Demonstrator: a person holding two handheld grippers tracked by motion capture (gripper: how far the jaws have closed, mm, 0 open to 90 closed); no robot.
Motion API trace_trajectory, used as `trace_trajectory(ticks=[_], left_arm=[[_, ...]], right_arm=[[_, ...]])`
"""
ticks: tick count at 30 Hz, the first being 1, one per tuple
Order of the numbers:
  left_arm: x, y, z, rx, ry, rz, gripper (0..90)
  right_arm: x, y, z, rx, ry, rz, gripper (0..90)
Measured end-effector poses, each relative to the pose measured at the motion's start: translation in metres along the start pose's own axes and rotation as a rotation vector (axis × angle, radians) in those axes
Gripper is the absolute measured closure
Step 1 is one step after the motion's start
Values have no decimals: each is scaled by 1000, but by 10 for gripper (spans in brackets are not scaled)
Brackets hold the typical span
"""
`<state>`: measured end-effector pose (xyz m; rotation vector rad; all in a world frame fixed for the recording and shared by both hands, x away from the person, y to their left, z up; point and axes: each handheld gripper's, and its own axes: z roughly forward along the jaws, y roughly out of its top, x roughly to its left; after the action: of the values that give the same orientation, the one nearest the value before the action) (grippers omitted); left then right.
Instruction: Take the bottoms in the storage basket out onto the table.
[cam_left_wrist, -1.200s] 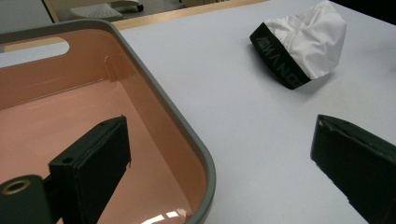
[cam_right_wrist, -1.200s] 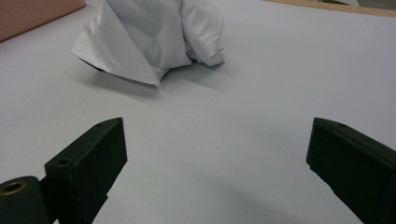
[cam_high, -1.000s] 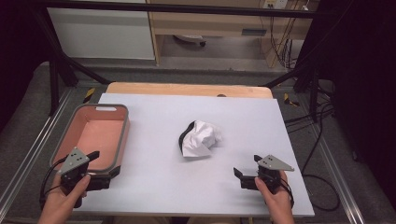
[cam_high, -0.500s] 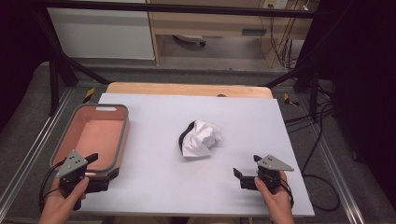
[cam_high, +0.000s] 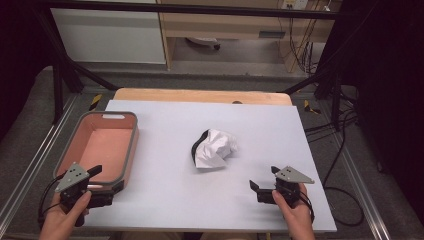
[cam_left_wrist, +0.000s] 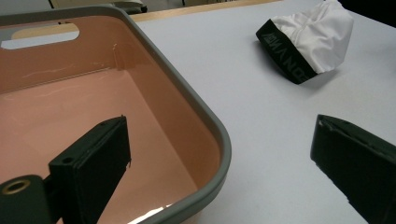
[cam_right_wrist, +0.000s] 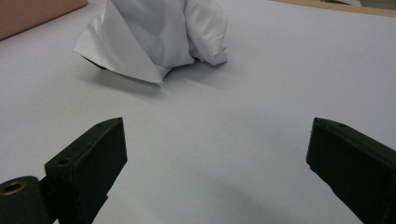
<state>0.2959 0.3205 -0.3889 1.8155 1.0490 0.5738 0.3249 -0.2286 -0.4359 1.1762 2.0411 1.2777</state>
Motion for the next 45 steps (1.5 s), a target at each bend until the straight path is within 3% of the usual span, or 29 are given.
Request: trace_trajectory(ticks=[34, 45], left_arm=[[-10, -13, 13, 41, -19, 26, 45], [-5, -15, 14, 34, -7, 21, 47]], right_arm=[[2, 0, 1, 1, 6, -17, 53], [4, 0, 3, 7, 15, -28, 53]])
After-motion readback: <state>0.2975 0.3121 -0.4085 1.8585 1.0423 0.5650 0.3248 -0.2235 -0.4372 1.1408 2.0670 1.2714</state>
